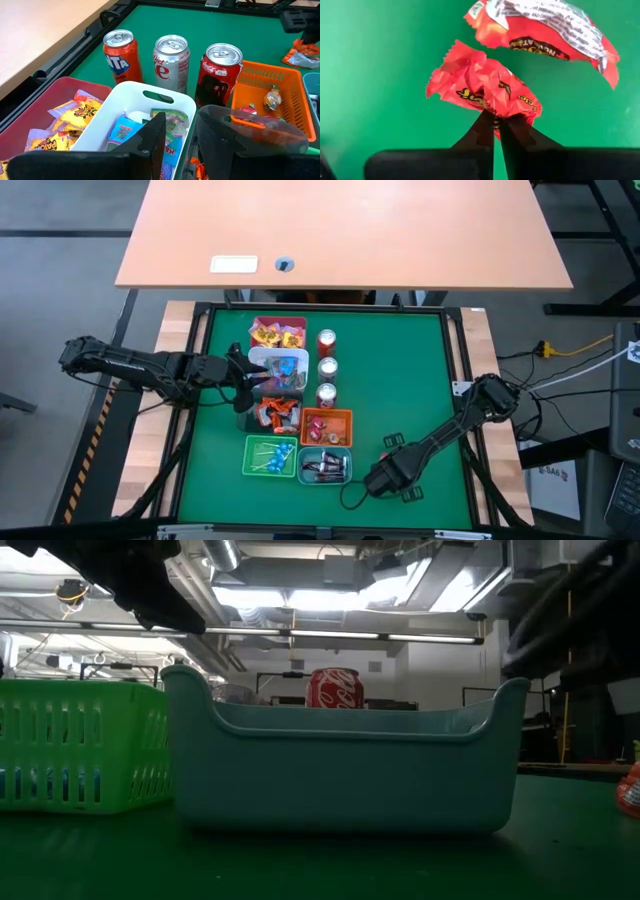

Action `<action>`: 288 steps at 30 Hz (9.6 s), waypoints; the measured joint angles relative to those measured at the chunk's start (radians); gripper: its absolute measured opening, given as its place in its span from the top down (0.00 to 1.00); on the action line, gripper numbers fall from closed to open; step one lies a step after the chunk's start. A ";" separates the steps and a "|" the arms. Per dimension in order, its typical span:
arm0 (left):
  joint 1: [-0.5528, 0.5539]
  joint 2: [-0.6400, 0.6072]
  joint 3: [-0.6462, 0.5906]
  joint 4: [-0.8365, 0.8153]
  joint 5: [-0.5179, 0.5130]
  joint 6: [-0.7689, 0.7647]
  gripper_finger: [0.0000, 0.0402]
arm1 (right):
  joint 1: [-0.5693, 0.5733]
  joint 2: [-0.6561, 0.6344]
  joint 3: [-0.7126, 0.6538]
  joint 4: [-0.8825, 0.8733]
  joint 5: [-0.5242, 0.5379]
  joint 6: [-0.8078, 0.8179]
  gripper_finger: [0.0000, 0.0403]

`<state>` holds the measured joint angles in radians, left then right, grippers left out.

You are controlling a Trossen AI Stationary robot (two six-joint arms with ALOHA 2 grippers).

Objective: Sort candy
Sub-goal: Put the orange chocolate into the black bin

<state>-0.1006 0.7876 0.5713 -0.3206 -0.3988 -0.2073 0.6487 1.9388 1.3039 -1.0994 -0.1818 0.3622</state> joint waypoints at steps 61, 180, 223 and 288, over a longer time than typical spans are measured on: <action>0.000 0.000 0.000 0.001 0.000 0.000 0.75 | -0.480 0.103 0.435 0.662 0.268 -0.525 0.96; 0.000 0.000 0.000 0.001 0.000 0.000 0.75 | -0.066 -0.071 -0.056 0.244 0.022 0.075 0.77; 0.000 0.000 0.000 0.000 0.000 0.000 0.75 | -0.014 -0.071 -0.056 0.292 0.023 0.629 0.58; -0.029 0.119 0.000 0.288 0.360 0.191 0.75 | -0.455 0.031 0.389 0.534 0.239 -0.343 0.93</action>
<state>-0.1299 0.9062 0.5714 -0.0322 -0.0387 -0.0166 0.1941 1.9694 1.6924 -0.5658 0.0571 0.0197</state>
